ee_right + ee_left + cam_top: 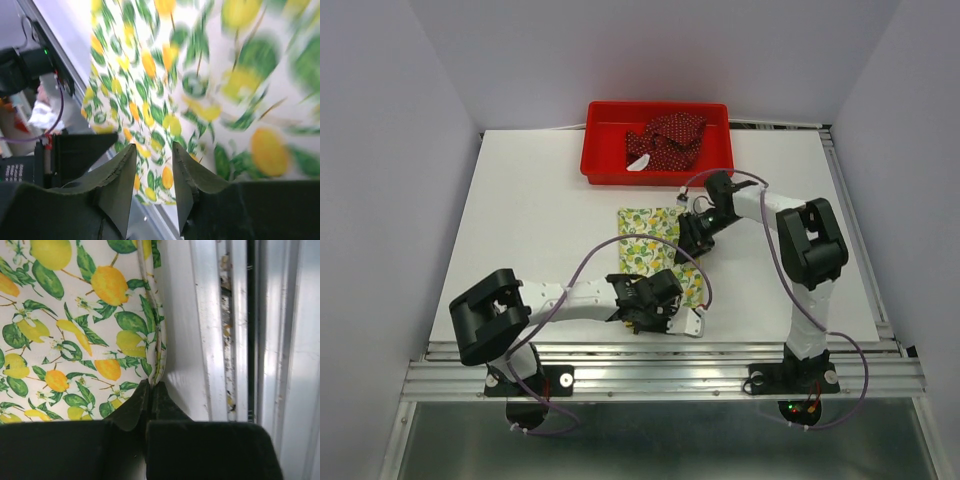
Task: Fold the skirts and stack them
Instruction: Fold the skirt
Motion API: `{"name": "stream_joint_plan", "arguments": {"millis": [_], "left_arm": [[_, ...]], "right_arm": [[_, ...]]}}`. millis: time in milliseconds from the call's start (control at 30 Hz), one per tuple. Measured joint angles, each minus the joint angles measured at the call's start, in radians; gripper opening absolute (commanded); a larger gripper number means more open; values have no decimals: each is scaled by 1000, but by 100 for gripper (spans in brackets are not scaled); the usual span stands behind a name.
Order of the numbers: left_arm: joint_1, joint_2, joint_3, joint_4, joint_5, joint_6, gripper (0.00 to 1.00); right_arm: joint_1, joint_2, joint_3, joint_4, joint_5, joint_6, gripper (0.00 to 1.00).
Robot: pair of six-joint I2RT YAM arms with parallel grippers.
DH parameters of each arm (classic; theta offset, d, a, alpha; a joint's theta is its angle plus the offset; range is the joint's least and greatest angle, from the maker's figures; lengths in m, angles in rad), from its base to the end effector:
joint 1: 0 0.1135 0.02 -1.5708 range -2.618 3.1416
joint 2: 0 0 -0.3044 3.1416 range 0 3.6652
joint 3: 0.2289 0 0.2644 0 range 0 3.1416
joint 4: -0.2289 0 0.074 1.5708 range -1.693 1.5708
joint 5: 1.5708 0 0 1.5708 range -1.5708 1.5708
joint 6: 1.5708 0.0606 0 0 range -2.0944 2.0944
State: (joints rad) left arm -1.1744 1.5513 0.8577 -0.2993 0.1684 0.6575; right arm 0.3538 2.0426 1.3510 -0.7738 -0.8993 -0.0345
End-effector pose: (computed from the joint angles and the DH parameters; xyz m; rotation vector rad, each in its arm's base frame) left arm 0.1155 -0.3023 0.1873 2.0981 1.5290 -0.4090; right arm 0.3651 0.1854 0.1555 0.6071 -2.7202 -1.3509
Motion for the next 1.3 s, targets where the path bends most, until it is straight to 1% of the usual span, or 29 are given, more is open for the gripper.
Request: {"name": "stream_joint_plan", "arguments": {"millis": [133, 267, 433, 567, 667, 733, 1000, 1167, 1300], "left_arm": [[0, -37, 31, -97, 60, -15, 0], [2, -51, 63, -149, 104, -30, 0], [18, -65, 95, -201, 150, -38, 0], [37, -71, 114, -227, 179, -37, 0], [63, -71, 129, -251, 200, -37, 0], [88, -71, 163, -282, 219, -37, 0], [195, -71, 325, -323, 246, -27, 0], [241, -68, 337, -326, 235, -8, 0], [270, -43, 337, -321, 219, 5, 0]], "right_arm": [[0, -3, 117, 95, -2, 70, 42], [3, 32, 202, 219, -48, 183, 43], [37, 94, 202, 394, -69, 309, 43], [86, 167, 170, 569, -86, 412, 42], [116, 231, 161, 624, -89, 430, 41], [132, 253, 127, 662, -125, 453, 41], [175, 212, -13, 779, -179, 499, 41], [196, 177, -89, 831, -180, 525, 41], [208, 163, -113, 844, -177, 532, 41]]}}
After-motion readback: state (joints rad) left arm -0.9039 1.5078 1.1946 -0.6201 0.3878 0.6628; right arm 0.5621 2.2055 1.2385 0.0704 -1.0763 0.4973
